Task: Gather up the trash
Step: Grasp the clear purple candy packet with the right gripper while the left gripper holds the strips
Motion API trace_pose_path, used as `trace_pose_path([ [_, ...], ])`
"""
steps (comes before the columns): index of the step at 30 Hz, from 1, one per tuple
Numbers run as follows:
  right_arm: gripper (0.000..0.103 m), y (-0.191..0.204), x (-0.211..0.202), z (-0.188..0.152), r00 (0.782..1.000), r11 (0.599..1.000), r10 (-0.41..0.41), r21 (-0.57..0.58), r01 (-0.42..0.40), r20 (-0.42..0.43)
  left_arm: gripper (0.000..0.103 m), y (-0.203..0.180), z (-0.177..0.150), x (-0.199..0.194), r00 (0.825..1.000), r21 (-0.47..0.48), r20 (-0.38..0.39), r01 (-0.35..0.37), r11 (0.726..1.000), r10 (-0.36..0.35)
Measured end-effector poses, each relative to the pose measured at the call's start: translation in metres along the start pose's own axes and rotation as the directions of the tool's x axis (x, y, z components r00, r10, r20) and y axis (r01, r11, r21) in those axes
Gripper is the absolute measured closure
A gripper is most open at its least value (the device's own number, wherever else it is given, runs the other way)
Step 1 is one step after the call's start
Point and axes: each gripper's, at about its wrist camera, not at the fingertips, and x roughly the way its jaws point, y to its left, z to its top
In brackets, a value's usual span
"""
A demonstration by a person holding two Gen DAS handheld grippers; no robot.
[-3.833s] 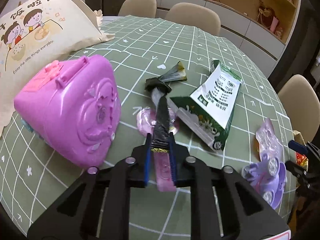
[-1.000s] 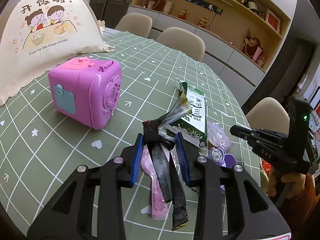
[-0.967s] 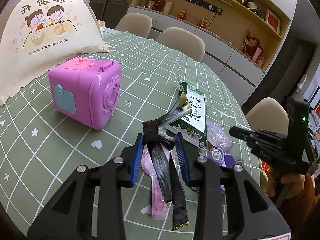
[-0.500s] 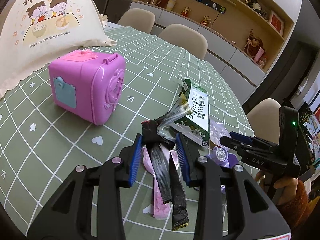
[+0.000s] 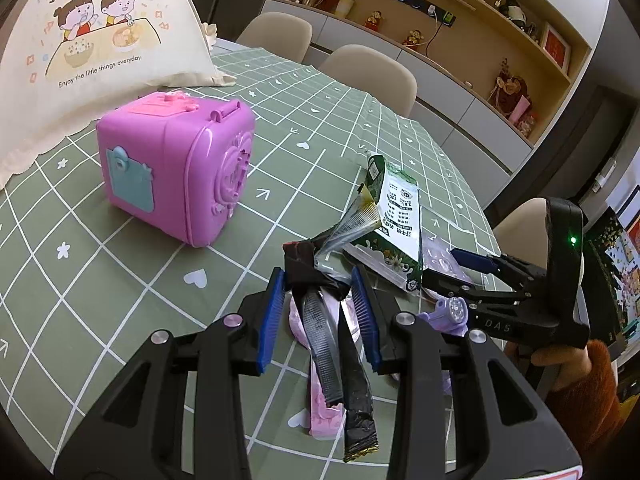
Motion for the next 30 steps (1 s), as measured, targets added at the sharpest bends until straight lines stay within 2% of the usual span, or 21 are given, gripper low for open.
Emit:
trace_pose_path([
  [4,0.038,0.005,0.004,0.006,1.0,1.0,-0.008,-0.022,0.008,-0.024,0.071,-0.002,-0.002,0.002,1.0,0.009,-0.006,-0.002,1.0,0.003],
  [6,0.046,0.007,0.004,0.008,1.0,0.999,-0.021,-0.03,0.02,-0.017,0.071,-0.002,-0.003,0.003,1.0,0.009,-0.007,-0.005,1.0,0.005],
  [7,0.056,0.009,0.003,0.008,1.0,0.999,-0.028,-0.036,0.028,-0.01,0.071,-0.002,-0.003,0.003,1.0,0.007,-0.008,-0.006,1.0,0.006],
  [8,0.061,0.011,-0.001,0.008,0.999,0.998,-0.045,-0.049,0.045,0.011,0.071,-0.001,-0.003,0.003,1.0,0.004,-0.008,-0.007,1.0,0.007],
  [9,0.087,0.012,-0.002,0.008,0.999,0.998,-0.038,-0.056,0.038,0.008,0.071,0.0,-0.003,0.002,1.0,0.0,-0.006,-0.008,1.0,0.008],
  [10,0.1,0.012,-0.002,0.008,1.0,0.999,-0.009,-0.05,0.008,-0.018,0.071,0.001,-0.002,0.002,1.0,-0.004,-0.005,-0.008,1.0,0.008],
  [14,0.1,0.011,-0.016,0.001,1.0,0.998,-0.015,-0.06,0.016,0.009,0.071,-0.001,-0.004,-0.001,1.0,-0.003,0.004,-0.009,1.0,0.009],
  [18,0.1,0.001,-0.037,-0.003,0.999,1.0,0.006,-0.013,-0.005,0.044,0.071,-0.006,-0.006,-0.006,1.0,0.015,0.023,-0.013,1.0,0.012],
  [21,0.1,-0.012,-0.048,-0.006,0.995,0.995,0.086,0.053,-0.089,0.057,0.071,-0.01,-0.006,-0.012,0.999,0.025,0.043,-0.018,1.0,0.017],
  [23,0.1,-0.018,-0.052,-0.011,0.992,0.992,0.1,0.068,-0.105,0.074,0.071,-0.012,-0.006,-0.015,0.999,0.029,0.05,-0.01,1.0,0.008],
  [24,0.099,-0.02,-0.051,-0.014,0.994,0.994,0.084,0.065,-0.089,0.068,0.071,-0.013,-0.006,-0.017,0.998,0.032,0.054,-0.009,0.999,0.008],
  [26,0.099,-0.026,-0.048,-0.023,0.993,0.992,0.101,0.066,-0.105,0.057,0.071,-0.012,-0.006,-0.017,0.999,0.029,0.053,-0.009,1.0,0.007],
  [30,0.097,-0.031,-0.041,-0.039,0.992,0.984,0.121,0.129,-0.125,0.035,0.071,-0.007,-0.005,-0.013,0.999,0.008,0.033,0.003,1.0,-0.004],
])
